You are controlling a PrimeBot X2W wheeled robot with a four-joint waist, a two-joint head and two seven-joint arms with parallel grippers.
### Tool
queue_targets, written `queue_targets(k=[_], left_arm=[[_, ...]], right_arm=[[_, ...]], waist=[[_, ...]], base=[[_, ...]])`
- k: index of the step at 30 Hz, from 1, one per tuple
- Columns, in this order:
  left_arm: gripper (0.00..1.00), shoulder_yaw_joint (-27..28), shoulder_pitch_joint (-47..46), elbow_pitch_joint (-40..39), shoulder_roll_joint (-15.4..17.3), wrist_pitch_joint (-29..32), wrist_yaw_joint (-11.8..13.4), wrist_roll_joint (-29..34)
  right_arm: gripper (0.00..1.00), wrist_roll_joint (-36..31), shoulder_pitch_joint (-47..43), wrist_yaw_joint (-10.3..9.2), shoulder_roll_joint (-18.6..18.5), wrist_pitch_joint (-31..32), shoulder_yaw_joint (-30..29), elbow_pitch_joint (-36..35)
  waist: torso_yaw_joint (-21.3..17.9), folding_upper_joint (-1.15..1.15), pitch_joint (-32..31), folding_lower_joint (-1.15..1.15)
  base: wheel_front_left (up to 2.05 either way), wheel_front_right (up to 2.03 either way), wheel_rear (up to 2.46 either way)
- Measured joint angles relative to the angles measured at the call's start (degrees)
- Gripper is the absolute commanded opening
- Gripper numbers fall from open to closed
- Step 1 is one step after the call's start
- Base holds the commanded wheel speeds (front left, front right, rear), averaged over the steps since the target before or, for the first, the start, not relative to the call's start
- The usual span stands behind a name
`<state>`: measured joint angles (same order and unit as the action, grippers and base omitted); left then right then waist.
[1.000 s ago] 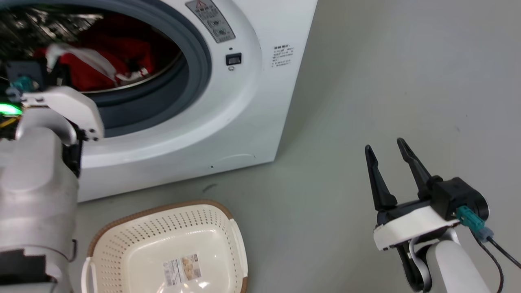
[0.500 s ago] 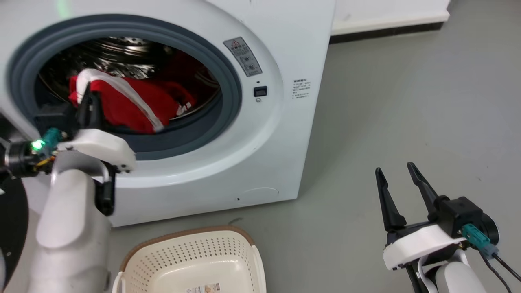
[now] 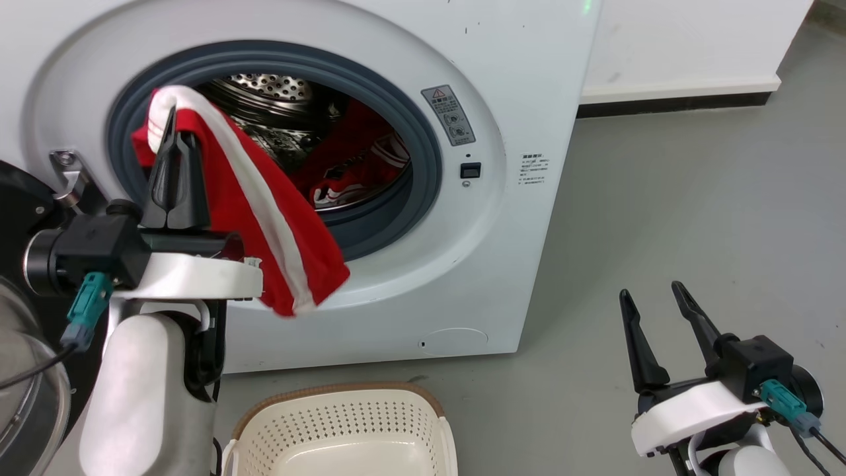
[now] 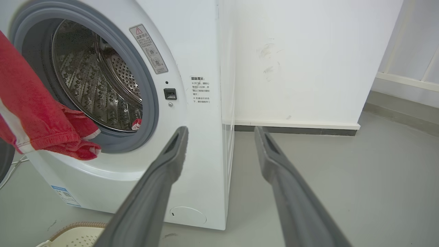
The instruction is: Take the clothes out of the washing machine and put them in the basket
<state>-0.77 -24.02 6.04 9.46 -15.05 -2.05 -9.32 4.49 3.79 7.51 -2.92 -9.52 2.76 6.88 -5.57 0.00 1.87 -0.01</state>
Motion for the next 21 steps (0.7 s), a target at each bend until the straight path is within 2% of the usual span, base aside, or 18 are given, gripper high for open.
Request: queue_targets(k=[9, 13, 16, 19, 20, 21], left_arm=[[0.0, -1.3, 5.8, -22.1, -1.0, 3.3, 1.6, 0.1], [0.0, -1.8, 9.9, -28.1, -1.3, 5.7, 2.6, 0.5], [0.0, -2.4, 14.5, -28.7, -2.0, 7.4, 3.5, 0.2], [0.0, -2.8, 19.6, -25.9, -2.7, 8.3, 4.3, -0.4], [0.0, -3.0, 21.2, -24.3, -2.9, 8.4, 4.6, -0.6], [0.0, -3.5, 25.1, -18.0, -4.0, 7.9, 4.9, -2.9]], right_arm=[[1.0, -0.2, -1.3, 0.0, 0.0, 0.8, -0.5, -1.4], [1.0, -0.2, -1.6, 0.0, 0.0, 1.0, -0.4, -1.7], [1.0, -0.2, -1.6, 0.0, 0.0, 1.0, -0.1, -1.9], [1.0, -0.1, -1.6, 0.0, 0.0, 1.0, 0.3, -2.1], [1.0, -0.1, -1.6, 0.0, 0.0, 1.0, 0.4, -2.1], [1.0, 0.0, -1.4, 0.0, 0.0, 0.9, 0.3, -2.3]], waist=[[1.3, 0.0, -0.9, 0.0], [1.3, 0.0, -0.8, 0.0], [1.2, 0.0, -0.4, 0.0], [1.0, 0.0, 0.3, 0.01], [0.9, 0.0, 0.6, 0.01], [0.8, 0.0, 1.7, 0.01]], base=[[0.0, 0.0, 0.0], [0.0, 0.0, 0.0], [0.0, 0.0, 0.0], [0.0, 0.0, 0.0], [0.0, 0.0, 0.0], [0.0, 0.0, 0.0]])
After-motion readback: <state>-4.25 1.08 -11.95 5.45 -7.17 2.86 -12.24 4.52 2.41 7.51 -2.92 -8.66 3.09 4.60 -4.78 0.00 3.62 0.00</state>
